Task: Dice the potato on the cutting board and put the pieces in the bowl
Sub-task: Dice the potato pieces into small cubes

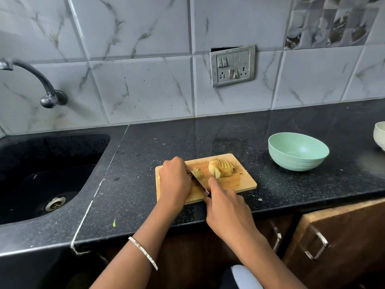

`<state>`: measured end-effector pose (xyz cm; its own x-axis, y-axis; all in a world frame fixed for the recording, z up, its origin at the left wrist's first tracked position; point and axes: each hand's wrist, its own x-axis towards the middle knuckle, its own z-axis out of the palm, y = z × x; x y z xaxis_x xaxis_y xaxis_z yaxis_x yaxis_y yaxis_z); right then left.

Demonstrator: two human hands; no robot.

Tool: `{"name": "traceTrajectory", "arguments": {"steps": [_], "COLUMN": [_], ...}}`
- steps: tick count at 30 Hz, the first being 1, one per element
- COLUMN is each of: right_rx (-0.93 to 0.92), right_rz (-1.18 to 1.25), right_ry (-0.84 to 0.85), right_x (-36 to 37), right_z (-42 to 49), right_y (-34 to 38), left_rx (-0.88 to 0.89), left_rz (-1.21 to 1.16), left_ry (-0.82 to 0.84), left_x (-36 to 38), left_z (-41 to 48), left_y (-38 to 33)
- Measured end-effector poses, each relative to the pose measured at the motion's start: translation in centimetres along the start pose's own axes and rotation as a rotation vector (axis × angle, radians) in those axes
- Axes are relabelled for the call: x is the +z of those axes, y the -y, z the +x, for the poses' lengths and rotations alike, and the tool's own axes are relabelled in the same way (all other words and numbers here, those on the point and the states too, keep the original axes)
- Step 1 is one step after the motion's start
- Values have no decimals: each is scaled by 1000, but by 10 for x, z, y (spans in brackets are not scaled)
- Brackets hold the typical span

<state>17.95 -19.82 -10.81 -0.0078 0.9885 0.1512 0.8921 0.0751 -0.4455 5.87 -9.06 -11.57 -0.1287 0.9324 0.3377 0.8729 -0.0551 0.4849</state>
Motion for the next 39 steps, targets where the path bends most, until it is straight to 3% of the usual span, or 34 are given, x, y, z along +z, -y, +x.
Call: {"name": "traceTrajectory", "arguments": {"steps": [9,19,27,32,39], "right_rx": [39,65,35,-39,-11], "right_rz": [23,53,55,109,87], "right_ry": [-144,-65,-166,-79,-58], "right_x": [-13,-5,-13,-12,2], "right_z": [-5,6,-7,-20,-17], "right_y": [-16,-11,-2,9,11], "left_rx": [38,-5,139,148,149], "left_rz": [54,-158,-26,108,113], "left_ry": [41,64,157,126,126], "left_x": [-18,-55,-51,-38,-35], "left_z": [8,12,8,11,13], "left_y": [-3,23,25,21,21]}}
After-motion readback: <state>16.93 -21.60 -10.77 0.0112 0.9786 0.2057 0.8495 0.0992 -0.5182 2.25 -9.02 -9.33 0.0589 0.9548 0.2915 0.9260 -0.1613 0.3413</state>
